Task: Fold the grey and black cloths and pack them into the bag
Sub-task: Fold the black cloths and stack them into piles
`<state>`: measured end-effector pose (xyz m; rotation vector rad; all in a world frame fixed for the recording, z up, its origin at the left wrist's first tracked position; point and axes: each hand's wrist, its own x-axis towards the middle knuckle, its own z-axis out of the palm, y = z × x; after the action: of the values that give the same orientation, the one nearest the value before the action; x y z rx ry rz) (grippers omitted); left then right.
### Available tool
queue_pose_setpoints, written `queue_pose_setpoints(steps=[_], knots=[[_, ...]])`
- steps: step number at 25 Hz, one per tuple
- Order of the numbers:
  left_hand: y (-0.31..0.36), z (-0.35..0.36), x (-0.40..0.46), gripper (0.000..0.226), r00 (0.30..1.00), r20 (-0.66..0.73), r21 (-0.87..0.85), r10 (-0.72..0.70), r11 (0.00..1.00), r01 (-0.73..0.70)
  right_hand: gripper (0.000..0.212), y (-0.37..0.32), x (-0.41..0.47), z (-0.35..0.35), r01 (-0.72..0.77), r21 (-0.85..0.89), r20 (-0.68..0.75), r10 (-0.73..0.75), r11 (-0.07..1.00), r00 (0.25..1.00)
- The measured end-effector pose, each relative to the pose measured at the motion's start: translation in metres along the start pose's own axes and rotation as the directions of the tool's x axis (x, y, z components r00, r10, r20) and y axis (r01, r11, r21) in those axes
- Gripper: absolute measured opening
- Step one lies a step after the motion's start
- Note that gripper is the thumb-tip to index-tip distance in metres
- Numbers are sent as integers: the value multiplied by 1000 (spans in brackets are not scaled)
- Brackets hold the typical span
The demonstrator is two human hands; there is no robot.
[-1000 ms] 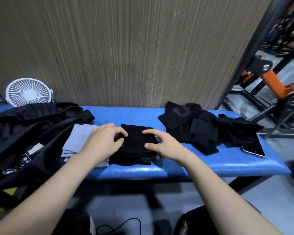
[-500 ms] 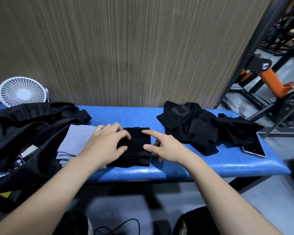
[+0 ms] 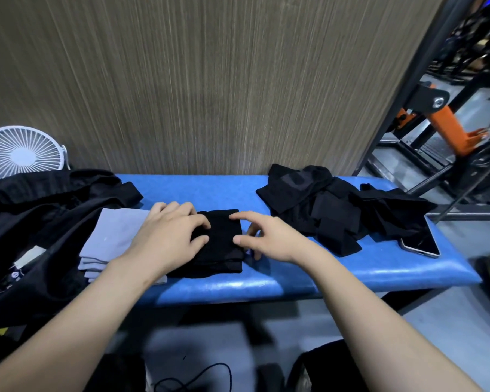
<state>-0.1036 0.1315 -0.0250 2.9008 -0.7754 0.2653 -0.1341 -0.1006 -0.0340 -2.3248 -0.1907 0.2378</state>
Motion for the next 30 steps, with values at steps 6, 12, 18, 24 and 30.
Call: queue_pose_setpoints(steps=[6,12,18,24,30], knots=[[25,7,32,27,961,-269,-54,69,995,-87,27,40,-4,-45,-77,-366,-392,-79,928,917],[67,27,85,43,953,-288,-100,92,987,-125,36,94,7,-60,-185,-523,-494,-120,832,861],[116,56,131,51,996,-82,-107,35,993,-44,39,125,30,-104,-321,-553,-594,-94,769,799],[131,74,153,37,997,64,-161,-51,985,61,55,141,66,-136,-360,-366,-556,109,858,824],[120,59,155,19,982,-71,-257,-175,954,151,32,137,69,-132,-297,-323,-689,-9,899,724]])
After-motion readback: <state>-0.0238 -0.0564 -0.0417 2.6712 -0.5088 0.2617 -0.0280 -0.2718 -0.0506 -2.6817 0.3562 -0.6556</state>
